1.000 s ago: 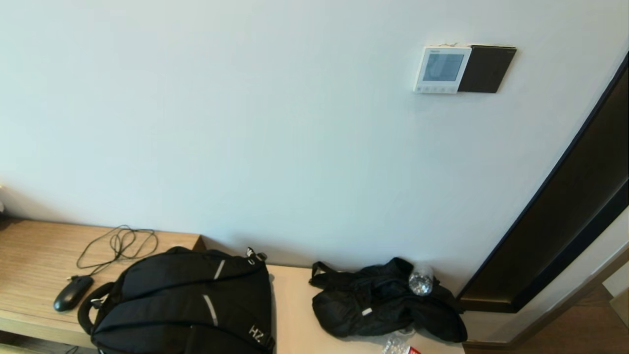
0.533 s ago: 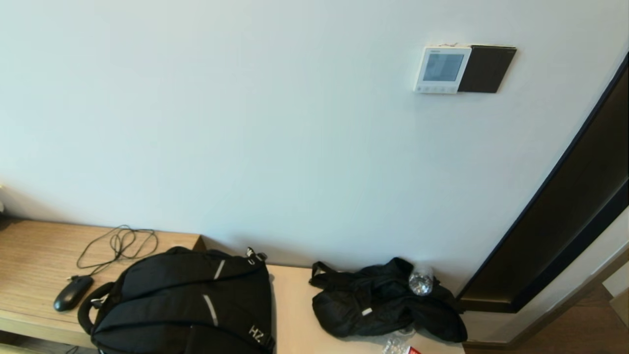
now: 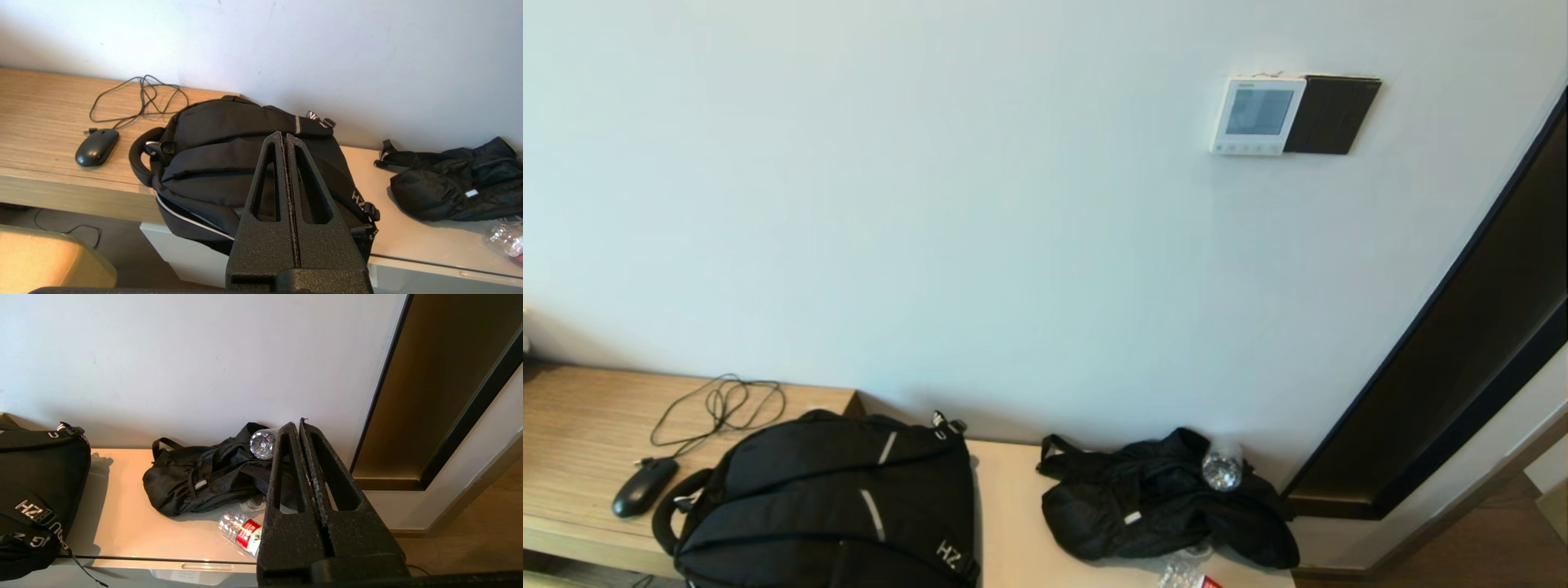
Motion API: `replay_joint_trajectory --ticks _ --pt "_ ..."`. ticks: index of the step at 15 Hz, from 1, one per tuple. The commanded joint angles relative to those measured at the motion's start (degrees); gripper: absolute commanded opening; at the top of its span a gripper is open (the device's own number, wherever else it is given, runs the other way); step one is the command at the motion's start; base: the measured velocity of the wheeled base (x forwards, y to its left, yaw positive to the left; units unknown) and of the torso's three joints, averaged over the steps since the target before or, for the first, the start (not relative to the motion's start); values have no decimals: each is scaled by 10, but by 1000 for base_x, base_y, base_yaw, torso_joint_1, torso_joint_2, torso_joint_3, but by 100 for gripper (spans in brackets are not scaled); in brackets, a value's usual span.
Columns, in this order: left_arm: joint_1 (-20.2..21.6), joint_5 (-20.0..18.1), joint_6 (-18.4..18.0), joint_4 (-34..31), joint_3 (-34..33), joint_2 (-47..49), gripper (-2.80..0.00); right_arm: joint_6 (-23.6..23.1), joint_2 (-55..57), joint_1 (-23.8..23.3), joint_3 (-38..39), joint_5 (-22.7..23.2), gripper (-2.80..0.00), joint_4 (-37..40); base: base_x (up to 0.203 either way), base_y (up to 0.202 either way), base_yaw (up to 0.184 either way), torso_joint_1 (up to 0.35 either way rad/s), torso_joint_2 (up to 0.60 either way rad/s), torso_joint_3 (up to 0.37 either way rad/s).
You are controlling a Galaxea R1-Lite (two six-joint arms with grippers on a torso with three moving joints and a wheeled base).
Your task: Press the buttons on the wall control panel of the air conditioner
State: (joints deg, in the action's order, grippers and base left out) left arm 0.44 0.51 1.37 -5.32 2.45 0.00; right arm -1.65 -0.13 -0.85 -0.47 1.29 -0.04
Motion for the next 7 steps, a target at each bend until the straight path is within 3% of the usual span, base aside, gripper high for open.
replay_joint_trajectory --ticks 1,7 --pt "0 0 0 0 0 0 -280 1 0 0 2 0 -280 -6 0 0 0 0 0 0" --pt "0 0 0 0 0 0 -280 6 0 0 4 -1 -280 -9 0 0 0 0 0 0"
